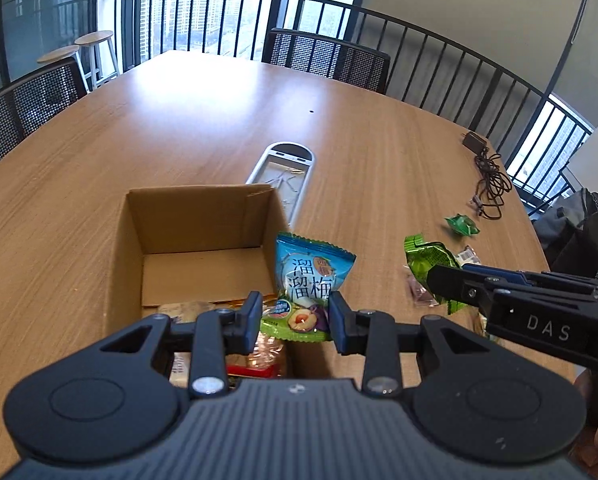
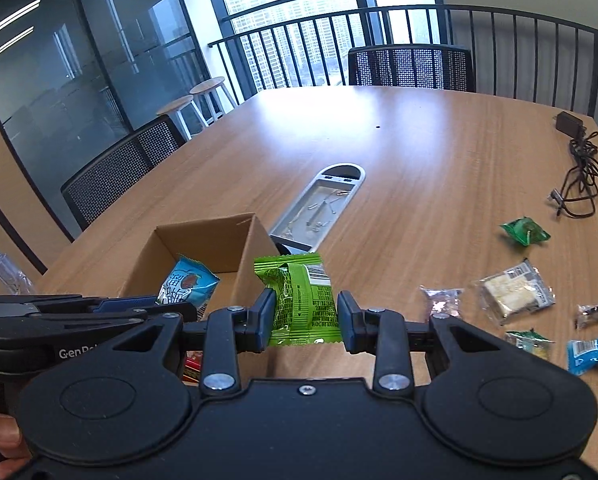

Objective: Organize snacks
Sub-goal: 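Carry both held packs over to the cardboard box, then lower both packs into the box and open both tools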

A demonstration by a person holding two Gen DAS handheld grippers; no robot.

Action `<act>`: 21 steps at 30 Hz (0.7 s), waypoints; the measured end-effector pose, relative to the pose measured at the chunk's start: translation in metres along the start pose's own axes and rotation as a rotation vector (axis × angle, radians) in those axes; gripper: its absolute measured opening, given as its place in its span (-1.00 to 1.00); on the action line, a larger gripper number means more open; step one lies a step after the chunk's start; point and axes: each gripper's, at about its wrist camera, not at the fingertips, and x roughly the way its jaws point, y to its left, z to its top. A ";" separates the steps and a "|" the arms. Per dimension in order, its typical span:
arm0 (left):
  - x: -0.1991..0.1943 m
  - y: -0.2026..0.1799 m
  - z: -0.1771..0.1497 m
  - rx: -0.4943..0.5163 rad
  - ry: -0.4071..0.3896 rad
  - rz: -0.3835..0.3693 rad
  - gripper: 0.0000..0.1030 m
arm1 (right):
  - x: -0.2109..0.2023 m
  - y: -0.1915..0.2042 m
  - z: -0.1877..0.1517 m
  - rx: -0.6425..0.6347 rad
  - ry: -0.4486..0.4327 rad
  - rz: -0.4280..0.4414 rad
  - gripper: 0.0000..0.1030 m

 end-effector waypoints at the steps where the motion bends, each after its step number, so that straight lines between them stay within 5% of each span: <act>1: 0.000 0.004 0.000 -0.004 0.000 0.003 -0.33 | 0.002 0.004 0.000 -0.002 0.000 0.001 -0.37; 15: 0.008 0.044 0.007 -0.069 -0.003 0.034 -0.26 | 0.023 0.041 0.008 -0.048 0.024 0.031 -0.37; 21: -0.001 0.066 0.008 -0.145 -0.018 0.063 -0.07 | 0.029 0.054 0.012 -0.078 0.034 0.054 -0.37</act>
